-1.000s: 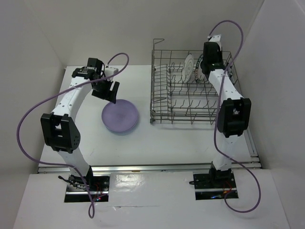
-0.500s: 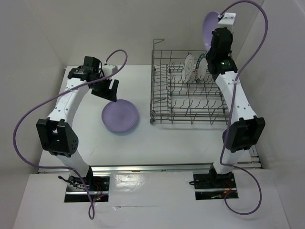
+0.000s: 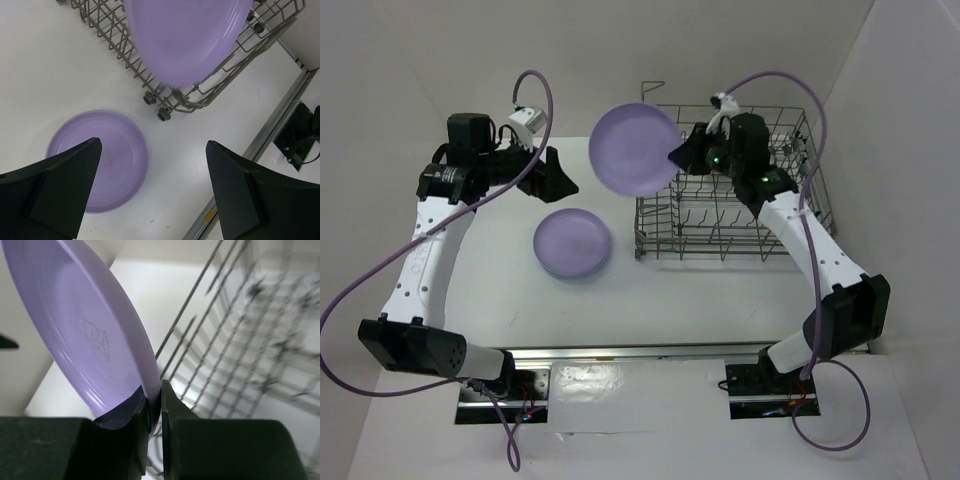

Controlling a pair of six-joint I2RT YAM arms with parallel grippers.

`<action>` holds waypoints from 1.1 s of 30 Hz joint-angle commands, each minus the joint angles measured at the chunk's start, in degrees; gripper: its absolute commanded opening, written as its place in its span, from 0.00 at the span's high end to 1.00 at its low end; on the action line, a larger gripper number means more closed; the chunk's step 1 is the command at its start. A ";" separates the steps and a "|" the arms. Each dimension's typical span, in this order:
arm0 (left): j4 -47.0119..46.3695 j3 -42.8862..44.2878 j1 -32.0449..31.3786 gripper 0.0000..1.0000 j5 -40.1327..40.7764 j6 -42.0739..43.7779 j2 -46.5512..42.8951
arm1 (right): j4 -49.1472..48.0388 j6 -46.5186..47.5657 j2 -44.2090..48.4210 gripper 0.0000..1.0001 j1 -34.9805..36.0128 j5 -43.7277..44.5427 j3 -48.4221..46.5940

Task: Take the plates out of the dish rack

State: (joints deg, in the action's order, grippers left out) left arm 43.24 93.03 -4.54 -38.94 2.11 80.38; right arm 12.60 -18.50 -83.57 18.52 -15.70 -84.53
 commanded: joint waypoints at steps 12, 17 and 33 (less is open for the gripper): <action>-3.52 -5.85 0.49 0.09 8.52 -4.66 1.62 | -13.92 -10.68 -3.52 1.00 12.76 -15.23 9.74; -1.41 -5.85 0.49 0.63 8.53 -2.99 2.24 | -13.92 -10.68 -4.58 1.00 13.29 -14.71 9.12; 10.89 -1.72 4.00 1.00 10.90 1.14 6.11 | -3.81 -4.62 -7.58 0.36 15.14 -11.38 -1.77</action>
State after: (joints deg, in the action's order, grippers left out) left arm 48.53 90.26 -2.87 -35.03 -0.86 84.99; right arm 9.58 -24.99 -92.99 32.77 -26.70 -81.14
